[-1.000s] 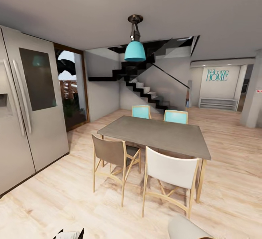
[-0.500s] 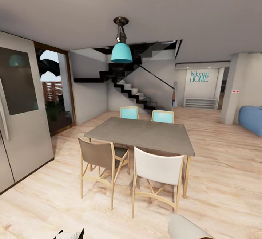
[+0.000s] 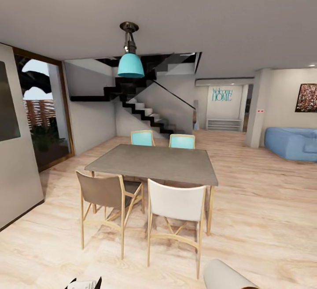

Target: Put the three can of soda from the living room inside the tash can in the kitchen.

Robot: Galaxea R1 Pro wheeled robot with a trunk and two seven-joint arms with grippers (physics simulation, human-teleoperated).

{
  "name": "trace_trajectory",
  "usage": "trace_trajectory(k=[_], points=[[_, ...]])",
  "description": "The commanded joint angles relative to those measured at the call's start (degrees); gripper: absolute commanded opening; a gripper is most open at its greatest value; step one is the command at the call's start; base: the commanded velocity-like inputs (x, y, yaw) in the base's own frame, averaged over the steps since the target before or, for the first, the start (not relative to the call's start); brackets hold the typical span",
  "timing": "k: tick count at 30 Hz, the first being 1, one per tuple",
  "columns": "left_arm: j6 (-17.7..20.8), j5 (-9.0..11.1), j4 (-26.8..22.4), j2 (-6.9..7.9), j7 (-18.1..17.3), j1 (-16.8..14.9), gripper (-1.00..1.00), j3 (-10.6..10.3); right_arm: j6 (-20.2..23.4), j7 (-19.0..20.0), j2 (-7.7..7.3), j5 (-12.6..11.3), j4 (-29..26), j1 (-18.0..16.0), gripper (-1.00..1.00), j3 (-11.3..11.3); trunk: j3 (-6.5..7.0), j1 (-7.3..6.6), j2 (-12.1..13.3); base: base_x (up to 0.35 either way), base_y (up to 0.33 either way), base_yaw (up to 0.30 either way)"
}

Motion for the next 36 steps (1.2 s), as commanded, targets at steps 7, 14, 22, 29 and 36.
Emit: trace_trajectory(k=[7, 14, 22, 29, 36], points=[[0.0, 0.01, 0.0, 0.0, 0.0, 0.0, 1.0, -0.02, -0.01, 0.19, -0.02, -0.21, -0.13, -0.03, -1.0, -0.65, 0.32, 0.0, 0.0, 0.0, 0.0, -0.233], [0.0, -0.03, 0.08, 0.0, 0.0, 0.0, 1.0, -0.16, -0.01, 0.19, -0.02, -0.21, -0.13, -0.01, -1.0, -0.65, 0.63, 0.0, 0.0, 0.0, -0.049, -0.232], [0.0, -0.03, 0.14, 0.0, 0.06, 0.0, 1.0, -0.24, -0.01, 0.19, -0.02, -0.21, -0.13, -0.03, -1.0, -0.65, 1.0, 0.0, 0.0, 0.0, -0.237, -0.23], [0.0, -0.04, 0.18, 0.0, 0.08, 0.0, 1.0, -0.31, -0.01, 0.19, -0.02, -0.21, -0.13, -0.03, -1.0, -0.65, 1.32, 0.0, 0.0, 0.0, -0.278, -0.229], [0.0, -0.04, 0.32, 0.03, 0.11, -0.02, 1.0, -0.34, -0.01, 0.19, -0.02, -0.21, -0.13, -0.03, -1.0, -0.65, 1.65, 0.0, 0.0, 0.0, -0.282, -0.229]])
